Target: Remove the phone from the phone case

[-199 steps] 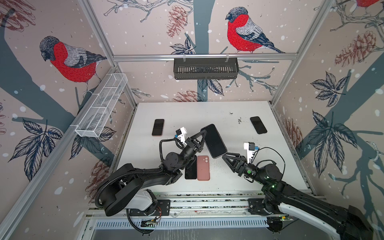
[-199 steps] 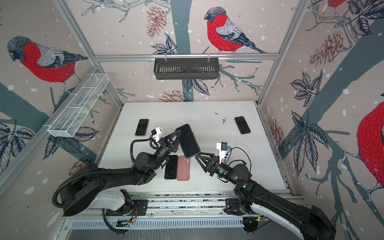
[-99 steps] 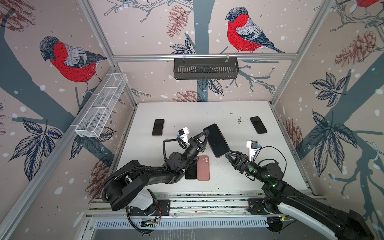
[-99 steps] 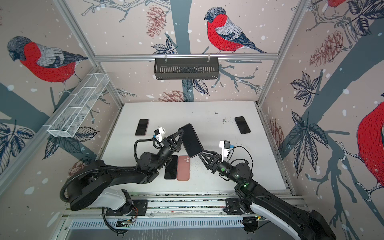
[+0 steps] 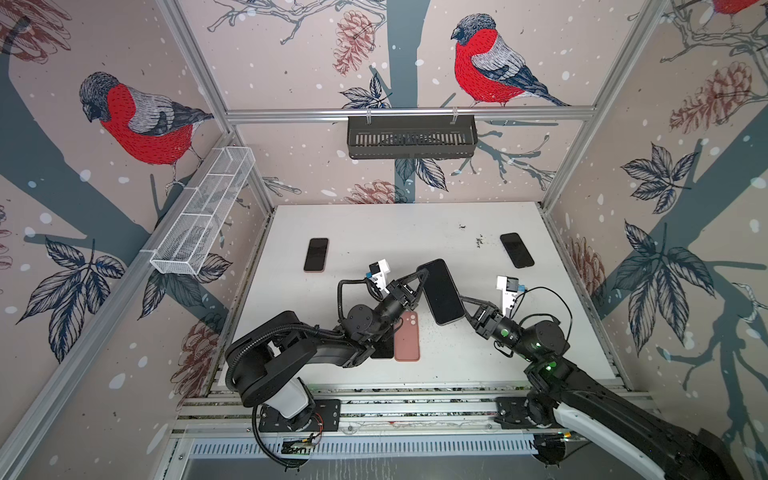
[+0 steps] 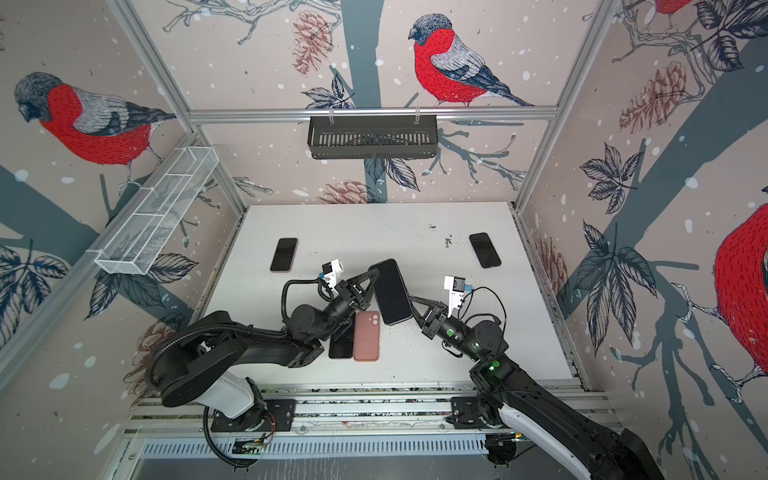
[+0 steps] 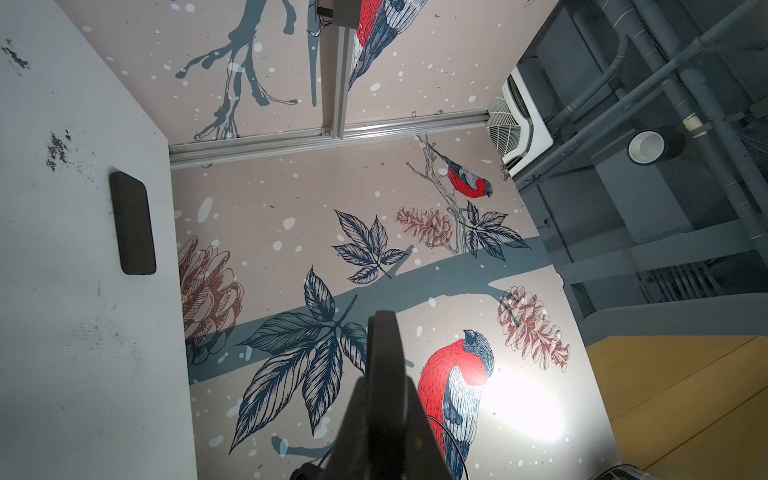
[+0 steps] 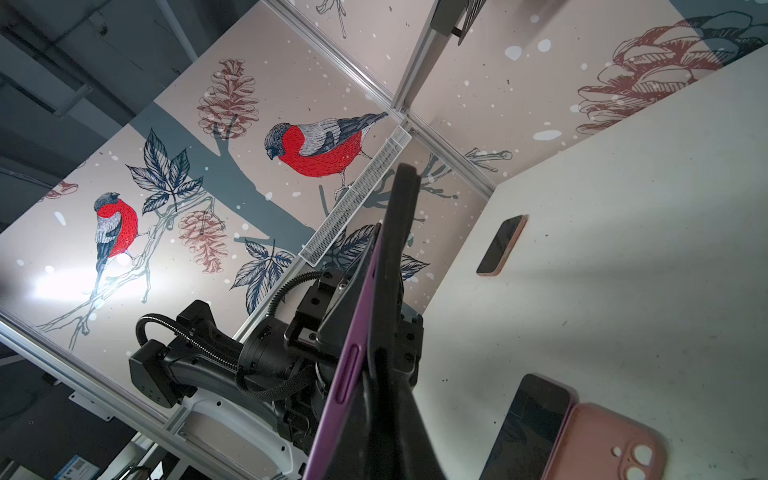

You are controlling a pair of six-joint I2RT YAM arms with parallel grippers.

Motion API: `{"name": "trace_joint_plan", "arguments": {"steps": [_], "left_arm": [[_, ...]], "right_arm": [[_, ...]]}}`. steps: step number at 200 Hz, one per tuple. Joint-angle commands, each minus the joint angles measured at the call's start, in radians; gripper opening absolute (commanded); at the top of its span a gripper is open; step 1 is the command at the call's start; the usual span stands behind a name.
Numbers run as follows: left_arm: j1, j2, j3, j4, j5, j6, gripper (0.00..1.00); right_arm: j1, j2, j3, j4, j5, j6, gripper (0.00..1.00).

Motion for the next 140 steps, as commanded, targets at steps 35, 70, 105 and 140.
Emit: {"name": "trace_joint_plan", "arguments": {"steps": [35,70,105,140], "left_arm": [[0.074,0.104,0.001,-0.029,0.06,0.006,0.4],[0.133,0.162,-0.04,-0.015,0.063,0.036,0.64],[0.15,0.006,-0.101,-0.149,0.056,0.187,0.9],[-0.053,-0.357,0.154,-1.021,-0.212,0.734,0.92]], "right_arm": [[0.0,-0.167,-0.038,-0.203,0.059,0.114,0.0],[-0.027,-0.24,-0.042,-0.429,0.185,0.14,0.0],[-0.098,-0.237,-0.055,-0.518,0.216,0.153,0.0],[-0.143,-0.229,-0.062,-0.541,0.203,0.139,0.0]]}}
